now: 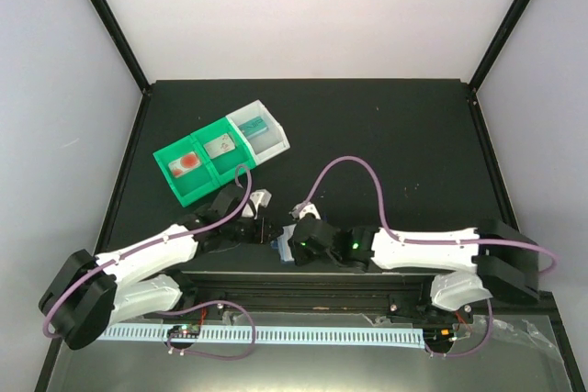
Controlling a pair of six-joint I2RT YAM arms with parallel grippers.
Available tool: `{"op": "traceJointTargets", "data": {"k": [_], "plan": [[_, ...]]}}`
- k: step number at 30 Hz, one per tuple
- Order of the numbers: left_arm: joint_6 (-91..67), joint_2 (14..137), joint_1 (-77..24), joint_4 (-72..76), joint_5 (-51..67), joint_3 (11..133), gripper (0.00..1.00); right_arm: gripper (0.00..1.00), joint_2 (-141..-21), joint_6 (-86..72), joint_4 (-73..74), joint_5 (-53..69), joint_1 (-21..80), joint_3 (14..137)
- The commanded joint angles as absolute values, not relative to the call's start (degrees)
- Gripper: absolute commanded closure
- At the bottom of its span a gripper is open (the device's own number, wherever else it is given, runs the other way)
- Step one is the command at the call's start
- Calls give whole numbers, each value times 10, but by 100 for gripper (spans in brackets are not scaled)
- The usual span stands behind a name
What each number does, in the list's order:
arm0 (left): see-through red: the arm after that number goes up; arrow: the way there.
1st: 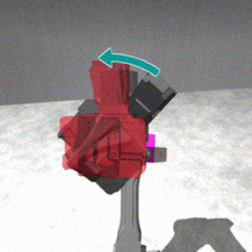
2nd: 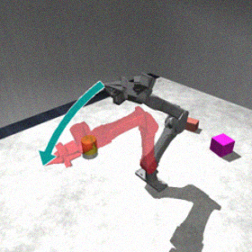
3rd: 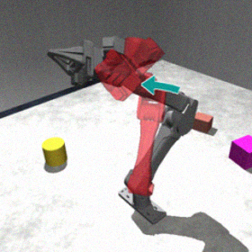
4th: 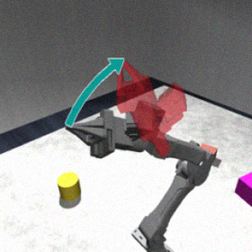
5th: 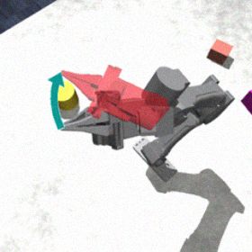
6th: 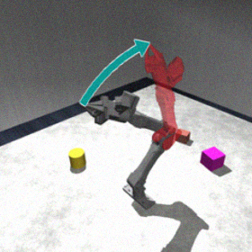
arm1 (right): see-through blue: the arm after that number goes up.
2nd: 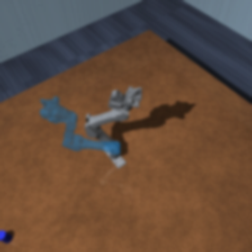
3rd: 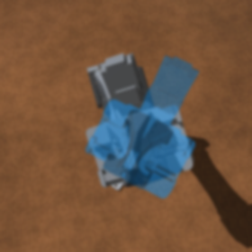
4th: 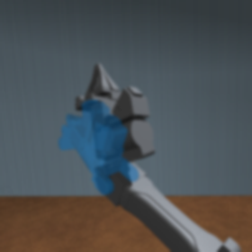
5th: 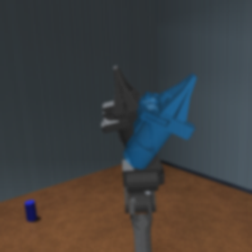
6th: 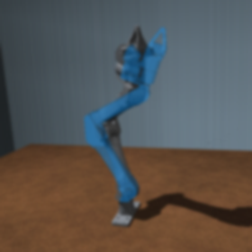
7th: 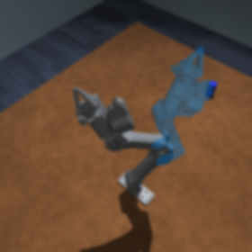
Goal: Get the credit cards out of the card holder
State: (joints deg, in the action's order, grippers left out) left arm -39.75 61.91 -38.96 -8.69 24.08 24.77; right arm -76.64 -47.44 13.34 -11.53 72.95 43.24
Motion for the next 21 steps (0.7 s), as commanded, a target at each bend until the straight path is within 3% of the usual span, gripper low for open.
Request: {"op": "traceJointTargets", "data": {"k": [1,9,21], "plan": [[-404,620,-373,-65,255,234,83,85,-827,-467,93,-83,734,458],[-397,619,-366,-65,257,226,84,66,-867,-472,168,-183,733,474],[-393,640,-365,-63,246,218,84,43,-906,-473,199,-218,733,484]]}}
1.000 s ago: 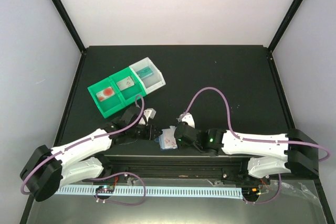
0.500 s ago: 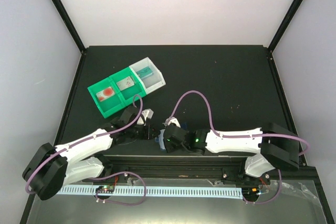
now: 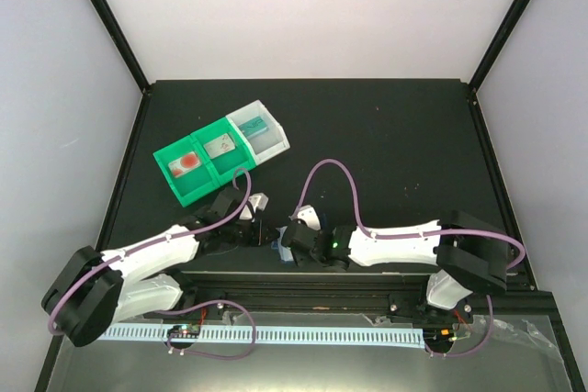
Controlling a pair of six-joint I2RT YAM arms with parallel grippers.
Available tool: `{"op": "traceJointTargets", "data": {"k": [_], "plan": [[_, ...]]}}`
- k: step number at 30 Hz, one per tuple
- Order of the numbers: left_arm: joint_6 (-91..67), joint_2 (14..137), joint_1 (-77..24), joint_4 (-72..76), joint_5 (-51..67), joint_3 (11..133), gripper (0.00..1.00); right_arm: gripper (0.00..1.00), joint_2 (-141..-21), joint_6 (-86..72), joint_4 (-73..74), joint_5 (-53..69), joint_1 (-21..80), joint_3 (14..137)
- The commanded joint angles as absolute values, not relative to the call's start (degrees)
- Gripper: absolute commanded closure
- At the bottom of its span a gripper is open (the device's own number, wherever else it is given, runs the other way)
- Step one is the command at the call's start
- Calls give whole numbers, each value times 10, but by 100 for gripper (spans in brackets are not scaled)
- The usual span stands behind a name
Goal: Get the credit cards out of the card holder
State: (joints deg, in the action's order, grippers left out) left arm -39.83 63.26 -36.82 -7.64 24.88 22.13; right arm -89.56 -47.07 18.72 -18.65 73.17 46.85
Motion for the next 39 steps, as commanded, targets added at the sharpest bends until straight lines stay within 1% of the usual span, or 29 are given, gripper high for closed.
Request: {"op": "traceJointTargets", "data": {"k": [1,8,14,18,21,27,32,34,36,39], "plan": [[-393,640,-365,-62,247,217,84,40,-910,-473,202,-221,734,485],[-391,644,-365,-62,237,204,81,29,-908,-467,193,-222,734,479],[-387,650,-365,-69,228,203,81,26,-926,-463,193,-219,733,486],[-383,645,-365,-83,213,203,78,26,-928,-467,208,-231,734,490],[-382,640,-365,-88,208,201,74,28,-925,-471,216,-244,733,489],[-380,634,-365,-84,214,190,68,41,-919,-478,222,-257,733,484],[-382,641,-365,-61,231,186,65,46,-912,-481,225,-263,734,482],[-380,649,-365,-58,233,188,67,47,-908,-484,231,-269,734,481],[-378,656,-365,-58,234,192,76,48,-902,-487,239,-278,734,478],[-374,662,-365,-62,232,196,91,49,-894,-492,251,-296,734,471]]}}
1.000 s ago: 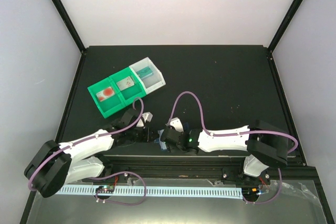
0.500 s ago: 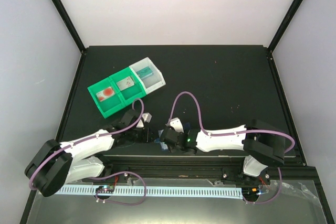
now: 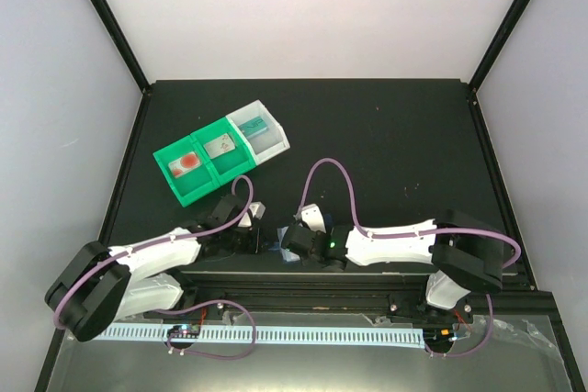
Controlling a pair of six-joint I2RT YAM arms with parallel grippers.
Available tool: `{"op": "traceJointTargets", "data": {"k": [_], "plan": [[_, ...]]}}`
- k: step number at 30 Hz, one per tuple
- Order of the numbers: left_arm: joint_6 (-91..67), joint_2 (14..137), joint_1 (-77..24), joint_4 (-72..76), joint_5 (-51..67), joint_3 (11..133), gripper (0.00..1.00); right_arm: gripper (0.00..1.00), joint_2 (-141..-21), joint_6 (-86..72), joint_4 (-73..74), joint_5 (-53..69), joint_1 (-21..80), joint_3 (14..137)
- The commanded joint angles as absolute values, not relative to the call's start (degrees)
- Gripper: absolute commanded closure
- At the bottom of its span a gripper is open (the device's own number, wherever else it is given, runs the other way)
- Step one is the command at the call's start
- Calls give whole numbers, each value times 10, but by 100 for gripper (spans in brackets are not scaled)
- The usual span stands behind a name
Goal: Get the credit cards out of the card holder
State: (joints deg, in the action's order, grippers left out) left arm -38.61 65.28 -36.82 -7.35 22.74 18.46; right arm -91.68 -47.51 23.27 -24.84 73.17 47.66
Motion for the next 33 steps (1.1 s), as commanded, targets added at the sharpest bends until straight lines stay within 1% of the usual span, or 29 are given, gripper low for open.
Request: {"op": "traceJointTargets", "data": {"k": [1,2,4,10,14,17,23,33], "plan": [[-372,662,-365,-63,231,197,96,49,-891,-493,253,-298,734,467],[-371,661,-365,-64,228,198,98,49,-890,-496,253,-301,734,463],[-369,660,-365,-68,224,200,98,50,-889,-500,256,-306,734,456],[-357,661,-365,-89,209,215,98,58,-897,-512,267,-316,734,440],[-345,666,-361,-105,200,229,98,61,-888,-517,272,-332,732,426],[-339,678,-357,-113,195,242,98,66,-883,-505,251,-324,733,415],[-339,689,-350,-125,190,262,99,80,-898,-508,237,-321,731,410],[-347,696,-346,-126,157,243,98,92,-887,-511,198,-313,719,374]]}}
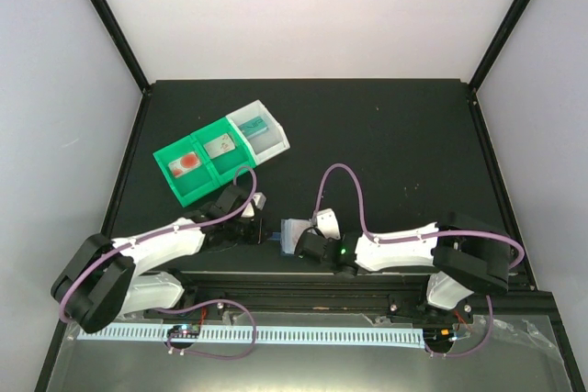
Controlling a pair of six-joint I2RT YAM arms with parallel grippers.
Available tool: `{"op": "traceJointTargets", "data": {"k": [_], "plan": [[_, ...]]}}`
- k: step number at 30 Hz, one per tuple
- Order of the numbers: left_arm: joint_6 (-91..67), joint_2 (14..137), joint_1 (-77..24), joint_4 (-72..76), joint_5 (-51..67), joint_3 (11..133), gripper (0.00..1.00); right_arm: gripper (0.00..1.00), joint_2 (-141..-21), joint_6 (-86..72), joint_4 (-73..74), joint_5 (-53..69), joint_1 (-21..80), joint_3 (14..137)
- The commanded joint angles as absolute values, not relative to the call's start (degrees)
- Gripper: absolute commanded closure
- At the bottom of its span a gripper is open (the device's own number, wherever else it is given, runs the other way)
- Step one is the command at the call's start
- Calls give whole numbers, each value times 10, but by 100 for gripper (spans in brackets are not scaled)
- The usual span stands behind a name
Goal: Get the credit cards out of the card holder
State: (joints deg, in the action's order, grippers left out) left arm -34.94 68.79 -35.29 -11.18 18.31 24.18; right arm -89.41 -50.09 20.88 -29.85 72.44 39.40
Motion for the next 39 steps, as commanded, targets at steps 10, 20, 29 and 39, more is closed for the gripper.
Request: {"op": "traceJointTargets", "data": {"k": [10,20,29,39], "plan": [[-362,679,-346,-140,135,237,98,81,-854,-507,200,-319,706,367],[-365,624,-347,-176,182,273,66,90,-866,-491,162,-286,702,357],[-380,616,-352,-83,276,299,63,91,-861,-489,163,-285,702,365],[-361,729,-356,26,348,315,76,82,-821,-482,208,-280,703,394]]}}
